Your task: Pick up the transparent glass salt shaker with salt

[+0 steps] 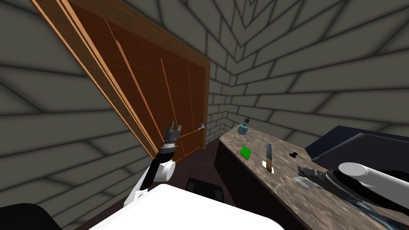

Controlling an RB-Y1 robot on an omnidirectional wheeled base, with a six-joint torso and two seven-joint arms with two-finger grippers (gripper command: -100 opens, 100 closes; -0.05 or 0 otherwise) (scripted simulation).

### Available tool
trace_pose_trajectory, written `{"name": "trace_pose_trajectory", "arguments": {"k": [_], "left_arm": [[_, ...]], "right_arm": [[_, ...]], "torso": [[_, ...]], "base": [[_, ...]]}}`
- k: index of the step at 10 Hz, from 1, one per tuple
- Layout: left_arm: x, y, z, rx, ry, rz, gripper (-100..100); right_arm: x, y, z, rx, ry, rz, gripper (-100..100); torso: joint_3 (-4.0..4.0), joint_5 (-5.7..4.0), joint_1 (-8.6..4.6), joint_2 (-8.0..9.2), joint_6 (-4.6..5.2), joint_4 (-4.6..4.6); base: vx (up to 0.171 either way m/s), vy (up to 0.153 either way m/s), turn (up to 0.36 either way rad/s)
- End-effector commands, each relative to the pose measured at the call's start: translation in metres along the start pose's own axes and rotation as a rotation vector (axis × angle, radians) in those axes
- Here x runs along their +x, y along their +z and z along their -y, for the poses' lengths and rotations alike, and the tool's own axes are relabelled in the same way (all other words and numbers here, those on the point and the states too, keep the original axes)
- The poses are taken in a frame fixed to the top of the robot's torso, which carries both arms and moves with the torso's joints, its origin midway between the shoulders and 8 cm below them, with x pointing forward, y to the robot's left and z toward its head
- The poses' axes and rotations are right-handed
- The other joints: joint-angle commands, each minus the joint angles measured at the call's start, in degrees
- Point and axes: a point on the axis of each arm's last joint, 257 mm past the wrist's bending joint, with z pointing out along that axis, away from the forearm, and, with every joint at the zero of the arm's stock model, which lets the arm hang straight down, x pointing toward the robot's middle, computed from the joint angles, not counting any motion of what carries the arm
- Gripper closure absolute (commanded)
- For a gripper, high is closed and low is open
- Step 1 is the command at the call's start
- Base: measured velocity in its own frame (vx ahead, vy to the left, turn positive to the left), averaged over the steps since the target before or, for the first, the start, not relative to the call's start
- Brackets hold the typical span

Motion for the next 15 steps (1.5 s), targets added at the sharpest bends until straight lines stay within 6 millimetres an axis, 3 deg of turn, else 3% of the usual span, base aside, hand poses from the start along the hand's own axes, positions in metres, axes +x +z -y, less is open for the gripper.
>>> {"name": "trace_pose_trajectory", "arguments": {"k": [1,2,3,4,13,14,15], "left_arm": [[0.0,0.0,0.0,0.0,0.0,0.0,0],[0.0,0.0,0.0,0.0,0.0,0.0,0],[0.0,0.0,0.0,0.0,0.0,0.0,0],[0.0,0.0,0.0,0.0,0.0,0.0,0],[0.0,0.0,0.0,0.0,0.0,0.0,0],[0.0,0.0,0.0,0.0,0.0,0.0,0],[0.0,0.0,0.0,0.0,0.0,0.0,0]], "right_arm": [[0.0,0.0,0.0,0.0,0.0,0.0,100],[0.0,0.0,0.0,0.0,0.0,0.0,100],[0.0,0.0,0.0,0.0,0.0,0.0,0],[-0.001,-0.001,0.003,0.005,-0.011,0.001,100],[-0.01,-0.019,0.068,0.106,-0.254,0.025,100],[-0.009,-0.018,0.063,0.099,-0.233,0.022,100],[-0.009,-0.018,0.064,0.099,-0.238,0.024,0]], "torso": [[0.0,0.0,0.0,0.0,0.0,0.0],[-0.01,0.0,0.0,-0.02,0.0,0.0],[-0.02,0.0,-0.01,-0.03,0.0,-0.01],[-0.02,0.0,-0.01,-0.03,0.0,-0.01],[-0.29,0.08,0.13,-0.5,0.04,-0.1],[-0.31,0.05,0.12,-0.55,0.03,-0.11],[-0.24,0.03,0.04,-0.39,-0.09,-0.1]], "base": [[0.0,0.0,0.0],[0.0,0.0,0.0],[0.0,0.0,0.0],[0.06,-0.001,-0.174],[0.155,0.041,-0.303],[0.069,0.031,-0.069],[0.01,0.006,0.012]]}}
